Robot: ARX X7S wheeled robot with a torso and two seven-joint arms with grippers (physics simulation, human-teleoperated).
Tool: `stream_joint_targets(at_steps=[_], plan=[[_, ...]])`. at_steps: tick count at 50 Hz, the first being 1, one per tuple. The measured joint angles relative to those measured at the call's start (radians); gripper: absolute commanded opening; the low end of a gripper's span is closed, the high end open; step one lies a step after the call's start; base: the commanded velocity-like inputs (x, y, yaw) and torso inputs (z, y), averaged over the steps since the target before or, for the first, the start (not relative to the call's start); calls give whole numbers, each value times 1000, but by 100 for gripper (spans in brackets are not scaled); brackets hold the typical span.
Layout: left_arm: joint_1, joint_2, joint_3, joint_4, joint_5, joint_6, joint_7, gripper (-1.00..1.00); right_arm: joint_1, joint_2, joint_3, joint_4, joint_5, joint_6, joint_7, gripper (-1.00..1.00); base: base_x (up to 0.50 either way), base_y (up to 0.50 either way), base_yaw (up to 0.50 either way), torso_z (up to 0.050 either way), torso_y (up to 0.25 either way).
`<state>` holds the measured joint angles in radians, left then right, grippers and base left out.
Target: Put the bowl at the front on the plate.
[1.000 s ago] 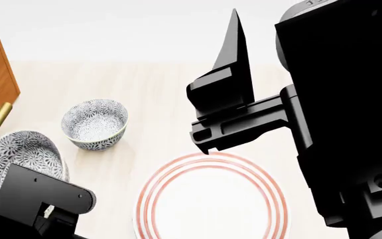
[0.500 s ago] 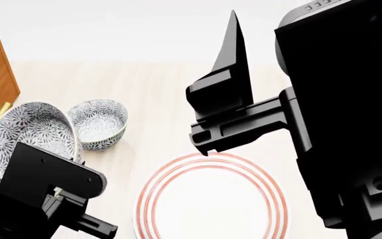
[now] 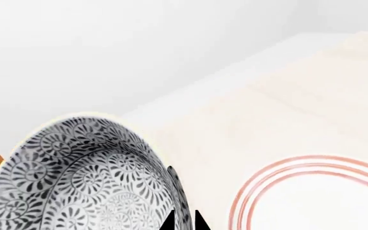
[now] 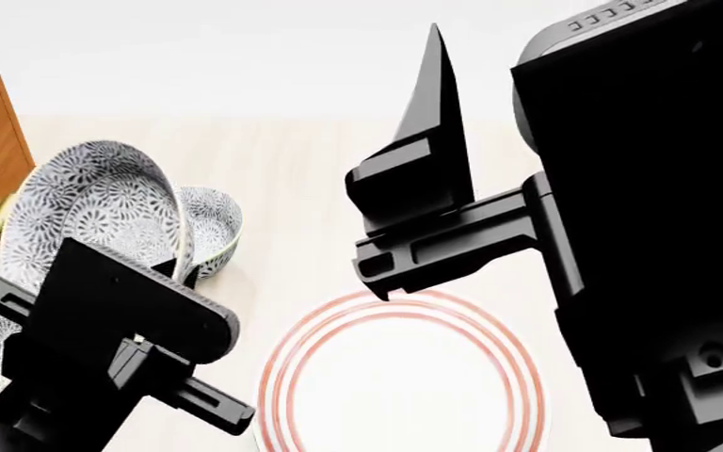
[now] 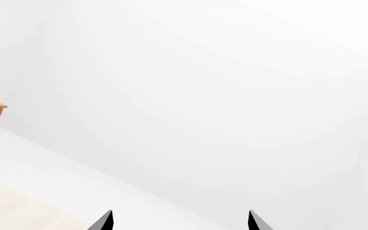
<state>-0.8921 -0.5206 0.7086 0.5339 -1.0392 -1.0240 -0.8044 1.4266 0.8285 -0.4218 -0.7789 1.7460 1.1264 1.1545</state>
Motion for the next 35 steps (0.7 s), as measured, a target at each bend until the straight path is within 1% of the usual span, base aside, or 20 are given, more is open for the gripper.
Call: stream_joint_targets(at_steps=[15,35], plan=[[-73,31,81,-6,94,18,50,-100,28,-4,-10,0,17,1,8,100,0,0,0,0,1],[-136,98,197,-107,225,78,136,-100,92,-14,-27,20,36,16,6,100,0,0,0,0,0]])
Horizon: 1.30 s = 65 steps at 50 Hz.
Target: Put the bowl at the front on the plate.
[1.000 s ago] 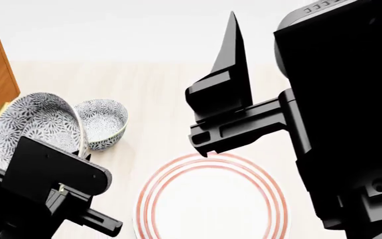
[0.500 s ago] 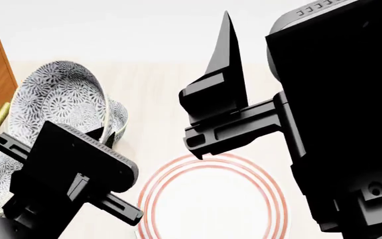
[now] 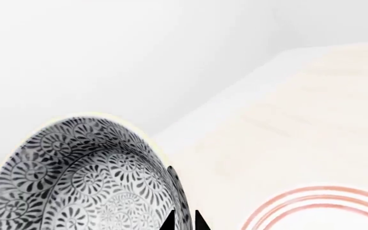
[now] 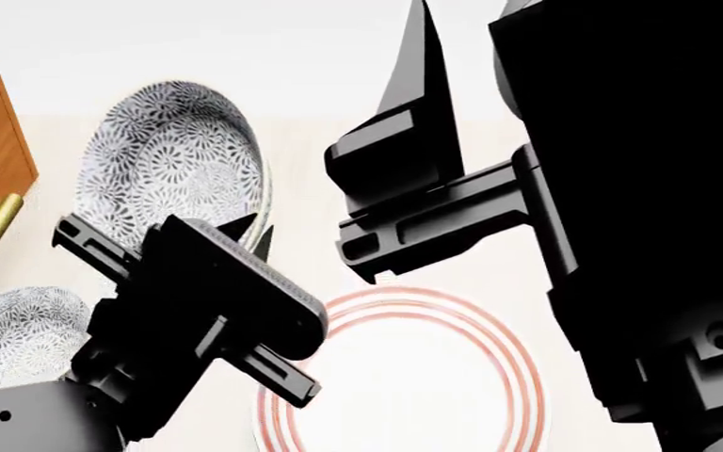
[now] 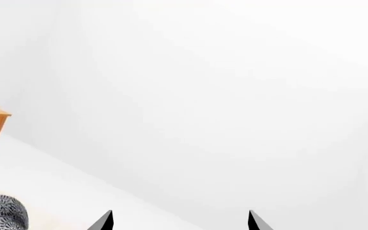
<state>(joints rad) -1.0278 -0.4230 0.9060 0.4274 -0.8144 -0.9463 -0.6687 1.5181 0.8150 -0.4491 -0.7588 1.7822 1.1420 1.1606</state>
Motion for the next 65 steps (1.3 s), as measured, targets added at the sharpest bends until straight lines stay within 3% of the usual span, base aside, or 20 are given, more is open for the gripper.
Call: stream_joint_targets(at_steps=[32,65], plan=[[-29,103,177,-242,170,128,131,-100,101,-8,-15,21,38,9,8,100,0,0,0,0,1],[-64,212,265,-428,175,130,261,-100,190,-57,-41,66,11,29,-34,100,0,0,0,0,0]])
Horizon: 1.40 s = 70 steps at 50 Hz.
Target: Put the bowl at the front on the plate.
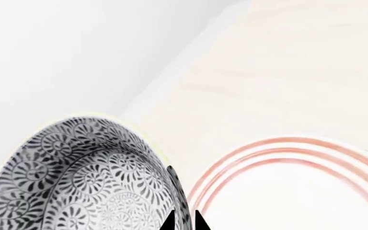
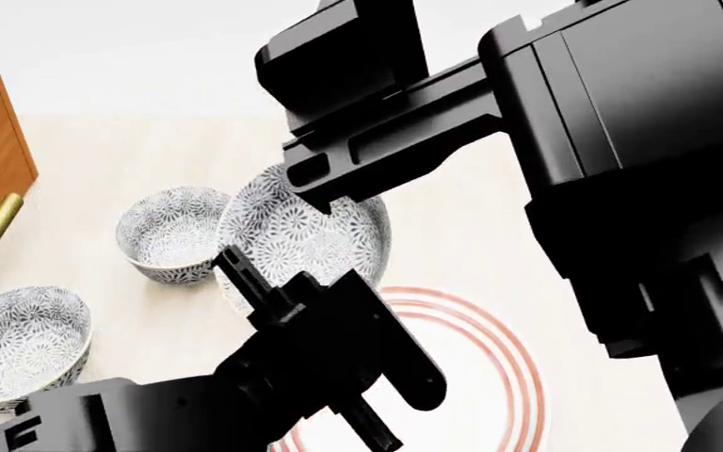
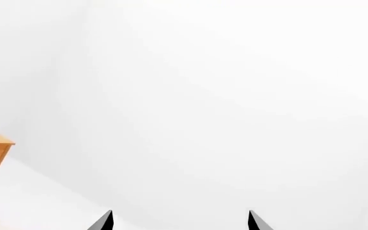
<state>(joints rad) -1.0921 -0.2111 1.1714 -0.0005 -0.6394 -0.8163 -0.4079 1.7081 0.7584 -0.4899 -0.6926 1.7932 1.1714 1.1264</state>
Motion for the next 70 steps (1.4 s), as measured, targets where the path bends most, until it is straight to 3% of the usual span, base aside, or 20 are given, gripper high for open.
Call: stream_joint_targets(at_steps=[27,51,60,70], plan=[[-17,81,-5,-129,-79,-5,128,-100,3,-18,-4,12,-79,-3,-71,100,0,0,0,0,0],[-61,163,-12,-240,-143,-78,150,-100,-33,8,-2,-1,-98,-22,-90,100,0,0,0,0,1],[-82,188,34,-295,-156,-68,143,-100,-44,19,2,-7,-106,-30,-102,100,0,0,0,0,0],[-140,202,183,-334,-276,-4,93,-100,-50,30,5,-14,-102,-39,-101,100,0,0,0,0,0]])
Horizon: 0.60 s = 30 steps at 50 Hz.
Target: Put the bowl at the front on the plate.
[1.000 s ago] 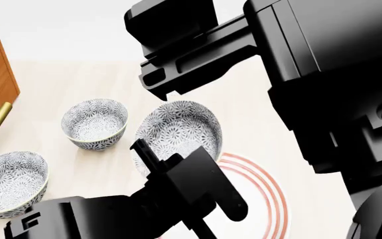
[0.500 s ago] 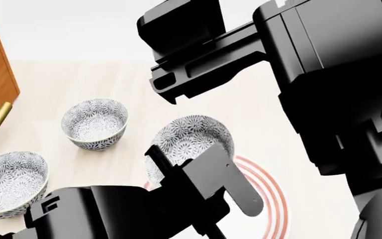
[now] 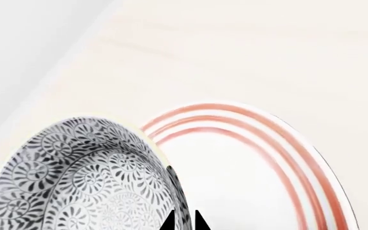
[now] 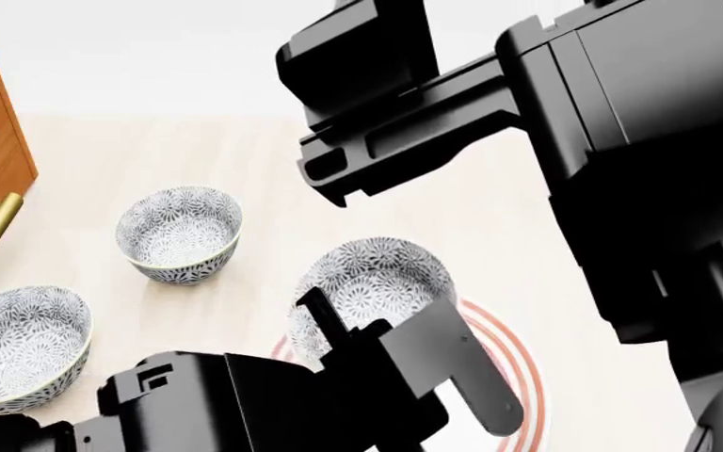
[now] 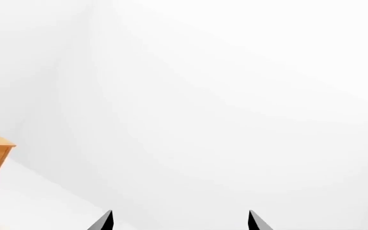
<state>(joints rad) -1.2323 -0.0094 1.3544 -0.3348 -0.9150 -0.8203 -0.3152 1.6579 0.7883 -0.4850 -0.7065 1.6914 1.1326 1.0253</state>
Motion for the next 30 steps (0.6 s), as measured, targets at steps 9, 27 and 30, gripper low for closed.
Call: stream_joint_targets(at_steps=[9,27,30], plan=[[-47,5,112,-10,-101,55,-32,-100,-5,5,-2,-4,3,-6,6,100,0,0,0,0,1],[-71,8,187,-11,-156,74,-59,-100,-24,17,-2,-17,-2,-20,7,100,0,0,0,0,1],[-72,8,191,-7,-158,66,-59,-100,-29,23,0,-22,0,-24,9,100,0,0,0,0,0]])
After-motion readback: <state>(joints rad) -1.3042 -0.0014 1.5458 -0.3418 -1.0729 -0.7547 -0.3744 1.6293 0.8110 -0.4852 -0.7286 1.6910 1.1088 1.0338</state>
